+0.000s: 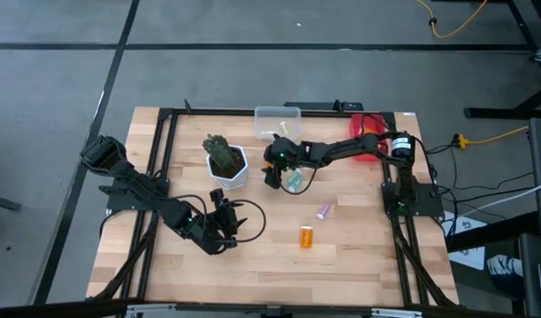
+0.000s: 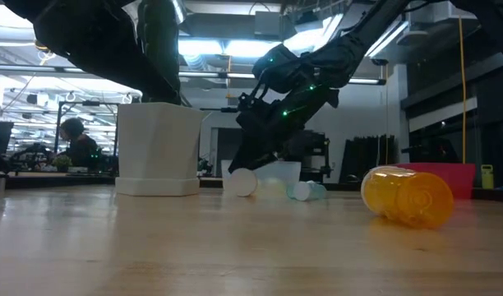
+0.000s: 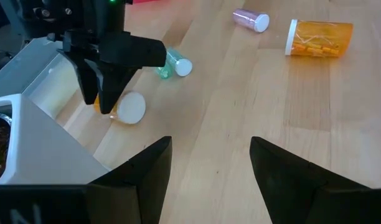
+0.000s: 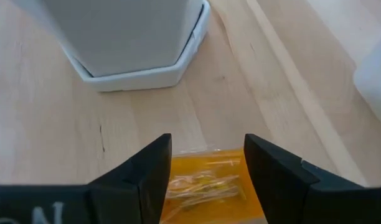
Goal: Pick and place medicine bottles into bin by pill shape (circle, oval)
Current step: Put the large orange pill bottle into the red bin
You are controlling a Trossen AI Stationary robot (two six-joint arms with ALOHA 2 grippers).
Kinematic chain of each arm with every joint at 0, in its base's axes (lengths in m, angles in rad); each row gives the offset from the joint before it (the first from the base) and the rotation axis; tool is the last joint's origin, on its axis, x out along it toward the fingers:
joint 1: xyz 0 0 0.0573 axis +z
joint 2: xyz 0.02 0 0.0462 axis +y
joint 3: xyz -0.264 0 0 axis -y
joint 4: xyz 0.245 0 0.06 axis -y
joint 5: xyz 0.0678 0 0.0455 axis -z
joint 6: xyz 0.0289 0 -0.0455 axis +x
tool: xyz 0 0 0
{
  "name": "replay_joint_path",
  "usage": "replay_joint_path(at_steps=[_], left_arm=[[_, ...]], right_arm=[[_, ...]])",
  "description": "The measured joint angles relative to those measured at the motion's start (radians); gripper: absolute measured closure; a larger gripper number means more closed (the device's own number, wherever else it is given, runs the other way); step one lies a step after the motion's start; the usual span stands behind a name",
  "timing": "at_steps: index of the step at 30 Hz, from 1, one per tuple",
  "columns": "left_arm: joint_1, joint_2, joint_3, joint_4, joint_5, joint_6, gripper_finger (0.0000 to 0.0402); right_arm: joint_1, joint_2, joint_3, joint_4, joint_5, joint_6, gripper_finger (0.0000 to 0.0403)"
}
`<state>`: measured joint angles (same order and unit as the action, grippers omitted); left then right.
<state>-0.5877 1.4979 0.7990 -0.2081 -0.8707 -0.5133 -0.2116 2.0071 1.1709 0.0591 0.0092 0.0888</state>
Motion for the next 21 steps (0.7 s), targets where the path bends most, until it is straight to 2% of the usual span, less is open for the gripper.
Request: replay_joint_path(at_steps=[11, 17, 21], left_arm=[[0.000, 0.000, 0.000, 0.000, 0.000, -0.001, 0.0191], [0.000, 0.000, 0.000, -0.001, 0.000, -0.001, 0.0191], [0.000, 0.000, 0.000, 0.000, 0.001, -0.001, 0.0191]], right_arm=[[0.002, -0.010, -0.006, -0.147, 0.027, 0.038, 0.0198], [0.002, -0.115, -0.005, -0.299, 0.065, 0.005, 0.0198], [0.003, -0.242, -0.003, -0.443, 0.076, -0.053, 0.0198]])
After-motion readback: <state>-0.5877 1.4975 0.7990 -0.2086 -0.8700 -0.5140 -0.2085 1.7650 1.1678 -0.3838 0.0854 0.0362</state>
